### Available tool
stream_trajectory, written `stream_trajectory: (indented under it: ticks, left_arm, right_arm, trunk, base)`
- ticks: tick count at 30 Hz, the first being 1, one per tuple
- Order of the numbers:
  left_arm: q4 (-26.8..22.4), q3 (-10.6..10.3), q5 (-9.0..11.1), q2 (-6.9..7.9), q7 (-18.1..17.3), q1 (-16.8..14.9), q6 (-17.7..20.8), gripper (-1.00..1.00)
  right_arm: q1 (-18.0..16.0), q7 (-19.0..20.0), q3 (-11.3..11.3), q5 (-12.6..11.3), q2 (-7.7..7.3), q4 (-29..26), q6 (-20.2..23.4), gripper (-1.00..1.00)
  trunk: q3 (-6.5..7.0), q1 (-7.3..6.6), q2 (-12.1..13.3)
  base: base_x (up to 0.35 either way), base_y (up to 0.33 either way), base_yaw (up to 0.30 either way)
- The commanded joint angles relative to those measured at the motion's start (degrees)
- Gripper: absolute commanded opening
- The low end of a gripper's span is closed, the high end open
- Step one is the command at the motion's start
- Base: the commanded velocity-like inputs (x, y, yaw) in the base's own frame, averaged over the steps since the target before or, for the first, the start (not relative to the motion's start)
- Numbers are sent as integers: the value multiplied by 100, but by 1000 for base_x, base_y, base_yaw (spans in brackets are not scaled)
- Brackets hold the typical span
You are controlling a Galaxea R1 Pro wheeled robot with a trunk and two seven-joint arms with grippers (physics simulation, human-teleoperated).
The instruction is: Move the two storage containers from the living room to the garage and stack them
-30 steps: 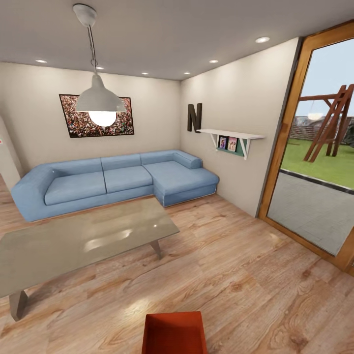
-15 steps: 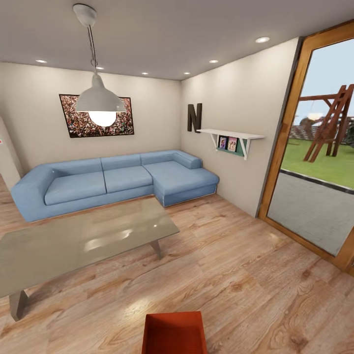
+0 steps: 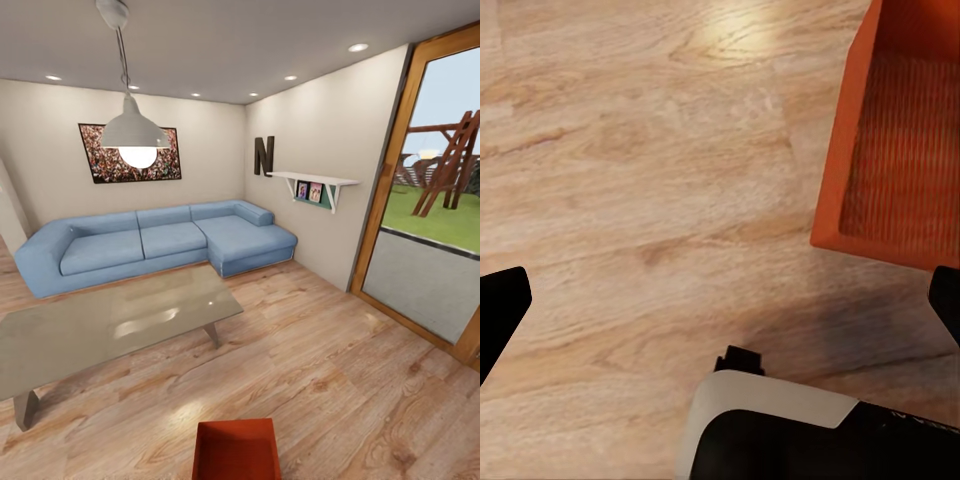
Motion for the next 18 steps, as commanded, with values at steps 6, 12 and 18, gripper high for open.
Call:
stream_trajectory:
  ticks: [6, 12, 18]
  left_arm:
    - [4, -2, 27, -38, -3, -6, -22, 100]
    - [3, -6, 27, -43, 2, -6, -30, 100]
    - [-11, -14, 22, -23, 1, -4, -21, 100]
  right_arm:
    - [-11, 15, 1, 6, -5, 23, -40, 100]
    - [-11, 15, 1, 13, -7, 23, -47, 100]
    - [-11, 15, -9, 32, -8, 17, -49, 100]
  trunk:
    - [-140, 91, -173]
    - [-303, 223, -414]
    - [-466, 355, -655]
  base:
    - [0, 0, 0]
    - [0, 0, 0]
    - [0, 0, 0]
